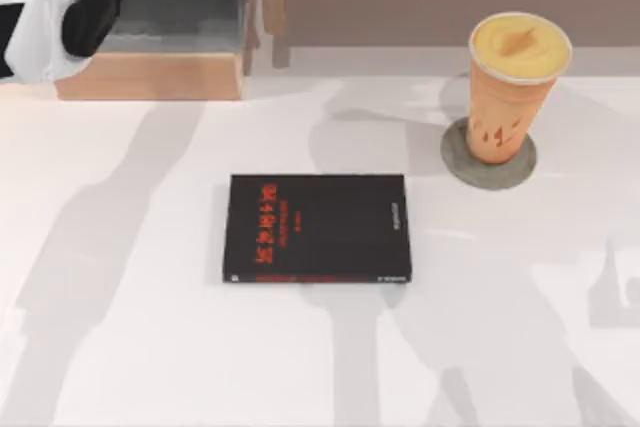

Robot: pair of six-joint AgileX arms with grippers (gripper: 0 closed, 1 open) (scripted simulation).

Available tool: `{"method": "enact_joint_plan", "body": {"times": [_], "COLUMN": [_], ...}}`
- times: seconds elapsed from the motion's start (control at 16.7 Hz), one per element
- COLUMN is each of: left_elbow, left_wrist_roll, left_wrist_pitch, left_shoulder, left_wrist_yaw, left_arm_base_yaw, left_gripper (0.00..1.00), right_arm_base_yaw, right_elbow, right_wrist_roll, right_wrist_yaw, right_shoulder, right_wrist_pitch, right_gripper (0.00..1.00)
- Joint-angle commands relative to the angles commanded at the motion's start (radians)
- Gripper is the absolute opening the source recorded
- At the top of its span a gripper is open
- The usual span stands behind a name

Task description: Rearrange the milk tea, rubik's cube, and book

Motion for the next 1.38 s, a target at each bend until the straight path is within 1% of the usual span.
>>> {"method": "enact_joint_plan", "body": {"times": [0.24,0.54,0.78,1.38], "left_elbow": [0.025,0.127,0.135,0.135], "left_wrist_roll": [0.0,-0.001,-0.001,-0.001], "left_wrist_pitch": [-0.026,-0.01,-0.011,-0.011], "left_shoulder": [-0.002,0.116,0.124,0.124], "left_wrist_yaw": [0.009,0.017,0.017,0.017], "left_arm_base_yaw": [0.009,0.016,0.015,0.015], "left_gripper": [1.0,1.0,1.0,0.25], "right_arm_base_yaw": [0.0,0.0,0.0,0.0], "right_elbow": [0.0,0.0,0.0,0.0], "right_wrist_roll": [0.0,0.0,0.0,0.0], "right_wrist_yaw": [0.0,0.0,0.0,0.0], "right_shoulder": [0.0,0.0,0.0,0.0], "right_wrist_pitch": [0.0,0.0,0.0,0.0], "right_gripper": [1.0,1.0,1.0,1.0]}}
